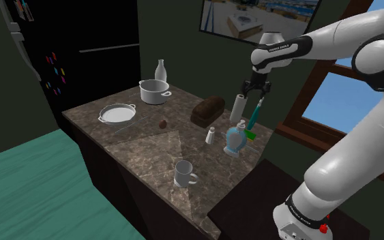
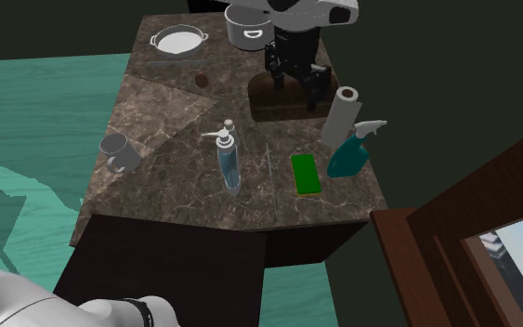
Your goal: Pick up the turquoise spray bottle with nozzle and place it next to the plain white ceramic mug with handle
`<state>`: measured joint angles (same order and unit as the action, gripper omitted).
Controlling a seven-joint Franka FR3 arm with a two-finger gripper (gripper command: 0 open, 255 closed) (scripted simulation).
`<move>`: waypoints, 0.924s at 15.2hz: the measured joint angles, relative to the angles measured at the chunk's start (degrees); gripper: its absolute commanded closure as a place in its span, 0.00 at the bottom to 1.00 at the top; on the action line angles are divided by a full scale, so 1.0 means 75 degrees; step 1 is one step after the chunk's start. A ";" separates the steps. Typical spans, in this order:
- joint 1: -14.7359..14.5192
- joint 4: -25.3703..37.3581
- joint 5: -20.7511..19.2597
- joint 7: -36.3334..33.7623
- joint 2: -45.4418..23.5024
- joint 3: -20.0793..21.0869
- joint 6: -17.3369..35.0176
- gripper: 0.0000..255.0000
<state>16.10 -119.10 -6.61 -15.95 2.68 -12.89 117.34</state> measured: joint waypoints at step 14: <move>0.0991 0.1845 0.0706 -0.0436 -0.2597 -0.0782 0.0834 0.00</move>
<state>23.53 -105.26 -1.32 -19.23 -16.80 -18.75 123.59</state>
